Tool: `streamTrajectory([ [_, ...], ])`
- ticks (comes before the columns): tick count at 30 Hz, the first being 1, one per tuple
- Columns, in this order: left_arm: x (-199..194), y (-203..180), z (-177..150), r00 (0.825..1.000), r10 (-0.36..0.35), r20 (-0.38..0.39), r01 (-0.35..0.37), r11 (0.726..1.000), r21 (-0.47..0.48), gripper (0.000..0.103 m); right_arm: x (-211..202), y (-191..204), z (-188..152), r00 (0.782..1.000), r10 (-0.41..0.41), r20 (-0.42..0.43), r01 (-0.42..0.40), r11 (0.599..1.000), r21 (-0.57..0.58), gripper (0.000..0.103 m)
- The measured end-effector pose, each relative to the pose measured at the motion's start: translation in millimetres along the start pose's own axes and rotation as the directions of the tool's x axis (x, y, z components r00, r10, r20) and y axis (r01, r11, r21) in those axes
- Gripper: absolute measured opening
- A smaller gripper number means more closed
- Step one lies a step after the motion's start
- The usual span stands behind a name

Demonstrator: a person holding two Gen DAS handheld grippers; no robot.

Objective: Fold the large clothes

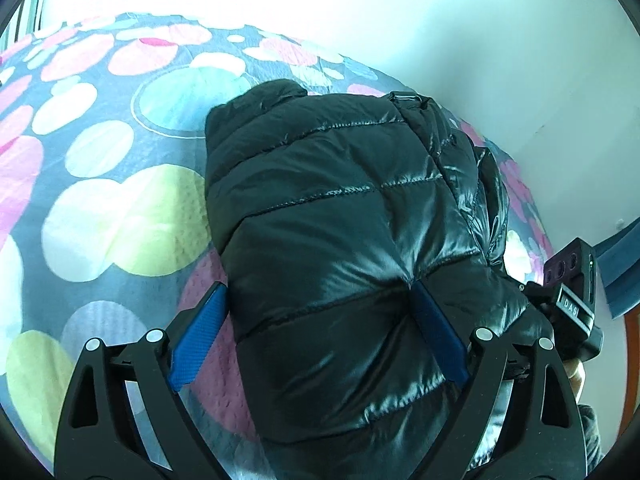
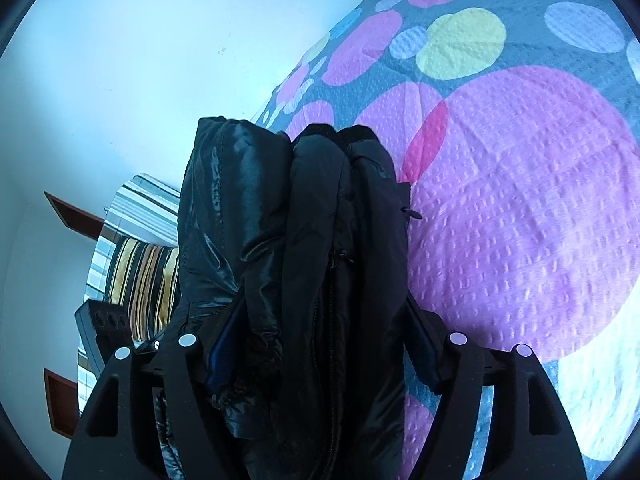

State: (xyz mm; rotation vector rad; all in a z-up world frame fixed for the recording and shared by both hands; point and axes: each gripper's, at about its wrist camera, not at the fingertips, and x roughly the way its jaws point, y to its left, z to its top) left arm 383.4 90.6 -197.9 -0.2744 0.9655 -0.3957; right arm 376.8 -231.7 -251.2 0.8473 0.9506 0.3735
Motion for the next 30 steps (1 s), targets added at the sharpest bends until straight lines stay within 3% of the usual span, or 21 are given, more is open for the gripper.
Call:
streamTrajectory([
  [11,-12,-14,-9,0.995,0.097,0.039,-0.098,0.995,0.021,0.091,-14,-7,-5,0.999,-0.016,0.032,0.014,0.996,0.085,0.070],
  [15,-15,-19,-13,0.986,0.152,0.063,-0.154,0.988,0.034,0.095,-26,0,-7,0.996,-0.059,0.065,0.055,0.996,0.068,0.070],
  [20,-17,-21,-15,0.982,0.172,0.075,-0.174,0.984,0.023,0.096,-37,-1,-12,0.990,-0.109,0.088,0.100,0.989,0.106,0.070],
  [30,-30,-37,-18,0.961,0.244,0.131,-0.253,0.966,0.056,0.096,-66,14,-35,0.945,-0.291,0.148,0.284,0.957,0.068,0.070],
])
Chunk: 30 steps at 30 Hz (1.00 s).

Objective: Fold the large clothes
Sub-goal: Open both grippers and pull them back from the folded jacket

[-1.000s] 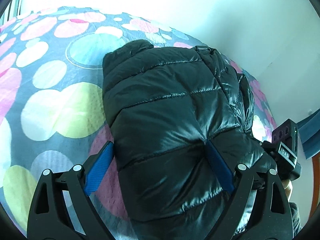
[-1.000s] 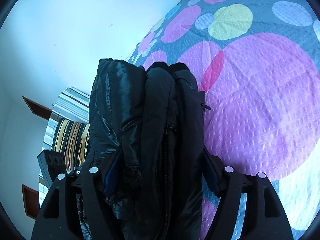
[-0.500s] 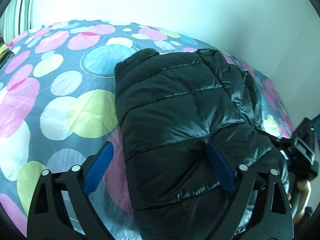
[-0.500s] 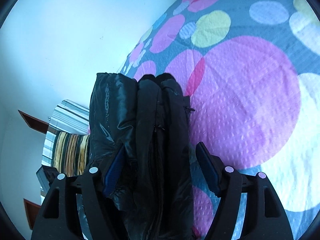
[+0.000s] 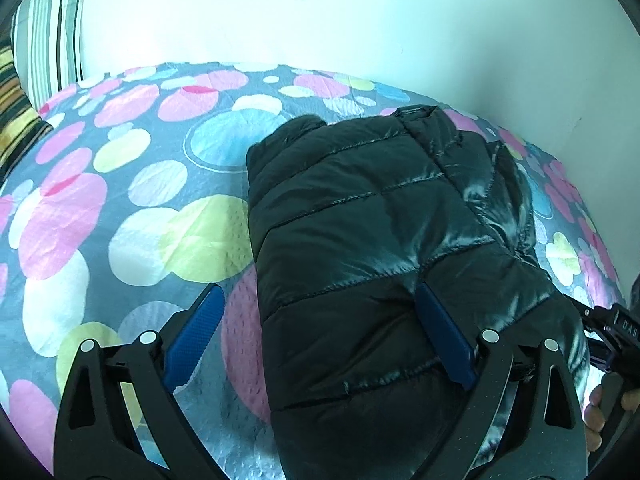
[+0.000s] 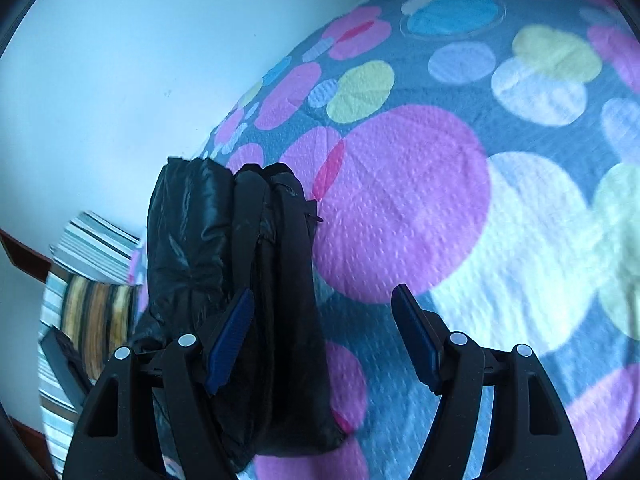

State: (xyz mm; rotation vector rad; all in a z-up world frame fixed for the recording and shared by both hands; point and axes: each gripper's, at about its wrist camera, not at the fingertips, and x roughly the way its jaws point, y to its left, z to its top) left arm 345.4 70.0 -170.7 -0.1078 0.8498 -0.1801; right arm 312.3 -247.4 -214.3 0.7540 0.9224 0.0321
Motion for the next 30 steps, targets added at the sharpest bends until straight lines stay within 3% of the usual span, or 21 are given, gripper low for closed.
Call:
streamTrajectory([
  [6,-26,-4,-6,0.998,0.033,0.045,-0.034,0.999,0.022,0.096,-23,16,-12,0.988,-0.133,0.080,0.142,0.983,-0.114,0.070],
  [10,-50,-3,-15,0.995,0.049,0.081,-0.049,0.999,-0.011,0.096,-39,26,-26,0.954,-0.253,0.161,0.282,0.939,-0.195,0.071],
  [13,-67,-4,-22,0.991,0.080,0.104,-0.078,0.997,-0.028,0.096,-49,31,-36,0.937,-0.288,0.198,0.330,0.915,-0.232,0.078],
  [22,-116,-18,-51,0.968,0.184,0.170,-0.186,0.983,-0.006,0.096,-80,55,-64,0.921,-0.285,0.267,0.363,0.876,-0.317,0.081],
  [30,-165,-33,-70,0.955,0.197,0.222,-0.197,0.980,-0.021,0.097,-123,84,-93,0.911,-0.228,0.344,0.357,0.853,-0.380,0.083],
])
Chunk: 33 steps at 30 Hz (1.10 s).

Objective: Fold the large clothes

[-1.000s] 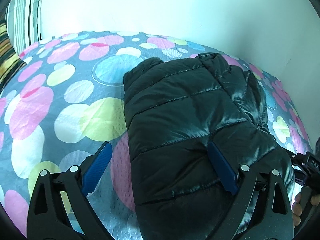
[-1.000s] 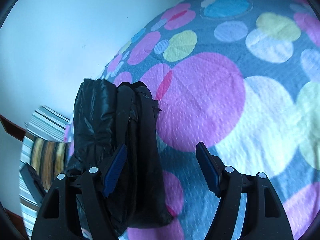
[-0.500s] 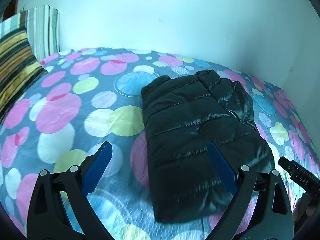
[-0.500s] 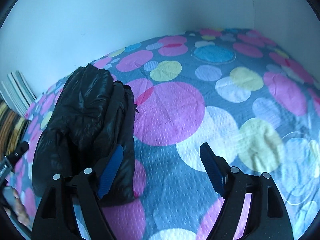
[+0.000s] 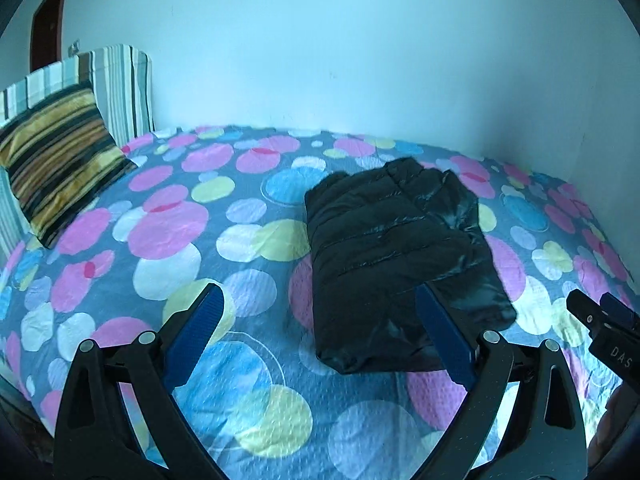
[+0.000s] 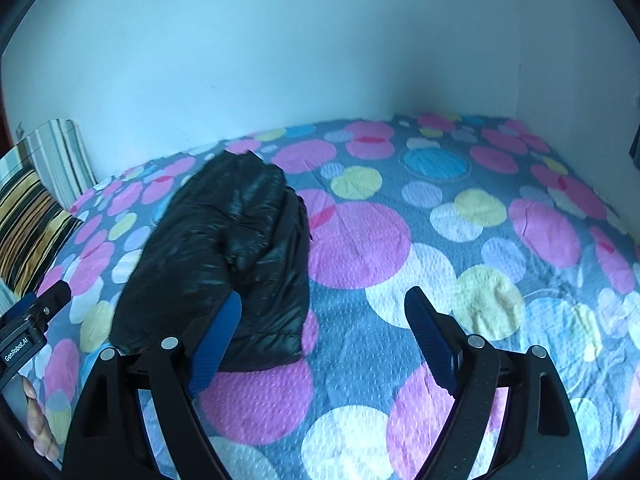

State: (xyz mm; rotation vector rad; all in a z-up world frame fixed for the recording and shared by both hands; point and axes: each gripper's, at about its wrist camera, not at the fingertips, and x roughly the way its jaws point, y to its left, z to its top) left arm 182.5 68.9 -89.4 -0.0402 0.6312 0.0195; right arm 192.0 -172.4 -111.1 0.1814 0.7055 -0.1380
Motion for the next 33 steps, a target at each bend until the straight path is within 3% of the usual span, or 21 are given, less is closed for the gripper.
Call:
streamTrajectory([
  [13,-57,-19,-8,0.998,0.000,0.068,0.000,1.000,0.002,0.101,-62,17,-5,0.992,0.035,0.118,-0.027,0.997,-0.067,0.085],
  [33,-85,-24,-16,0.992,0.019,0.121,-0.020,1.000,0.006,0.101,-83,20,-12,0.987,0.041,0.153,-0.028,0.996,-0.087,0.086],
])
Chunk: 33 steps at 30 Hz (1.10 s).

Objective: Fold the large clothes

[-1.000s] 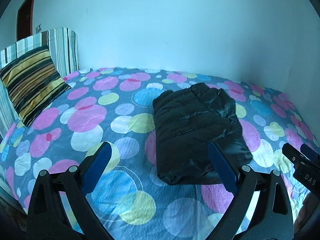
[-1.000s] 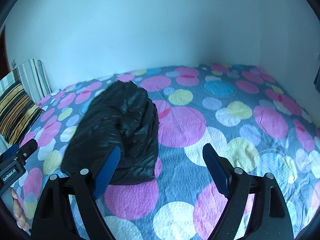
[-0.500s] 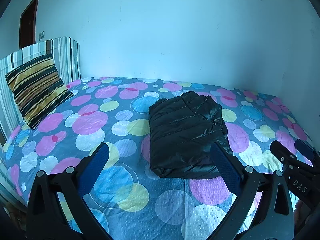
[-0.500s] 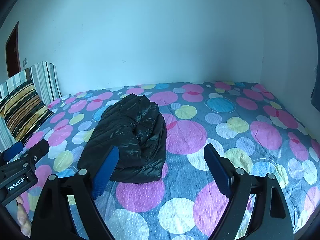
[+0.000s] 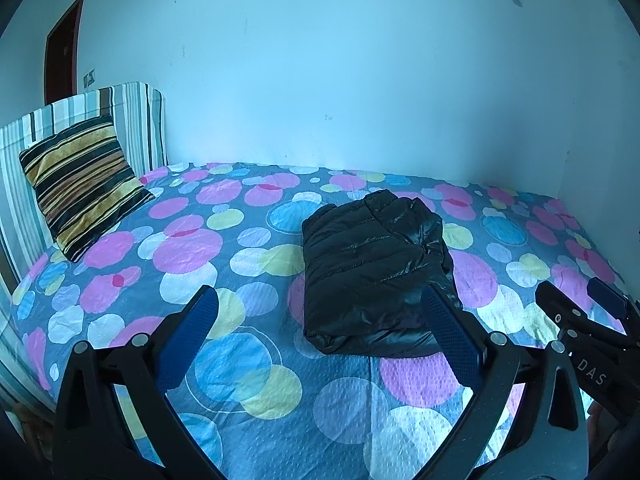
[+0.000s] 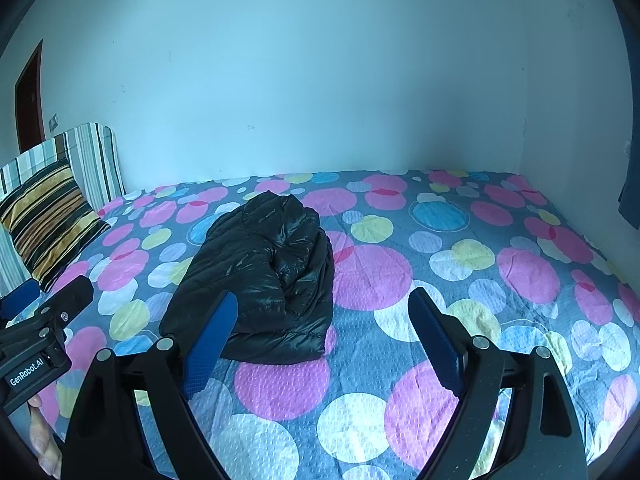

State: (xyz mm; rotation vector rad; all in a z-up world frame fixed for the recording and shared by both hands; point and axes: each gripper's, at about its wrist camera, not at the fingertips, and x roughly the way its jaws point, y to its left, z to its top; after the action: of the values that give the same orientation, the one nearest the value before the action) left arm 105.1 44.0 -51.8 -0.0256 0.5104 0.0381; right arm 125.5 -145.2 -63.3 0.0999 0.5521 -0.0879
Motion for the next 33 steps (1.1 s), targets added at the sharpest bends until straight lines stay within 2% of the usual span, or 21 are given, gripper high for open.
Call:
streamTrajectory([
  [33,-8.1,2.2,0.4,1.000,0.000,0.003,0.000,1.000,0.005,0.101,-4.3,3.3,0.4,1.000,-0.001,0.014,0.001,1.000,-0.024,0.086],
])
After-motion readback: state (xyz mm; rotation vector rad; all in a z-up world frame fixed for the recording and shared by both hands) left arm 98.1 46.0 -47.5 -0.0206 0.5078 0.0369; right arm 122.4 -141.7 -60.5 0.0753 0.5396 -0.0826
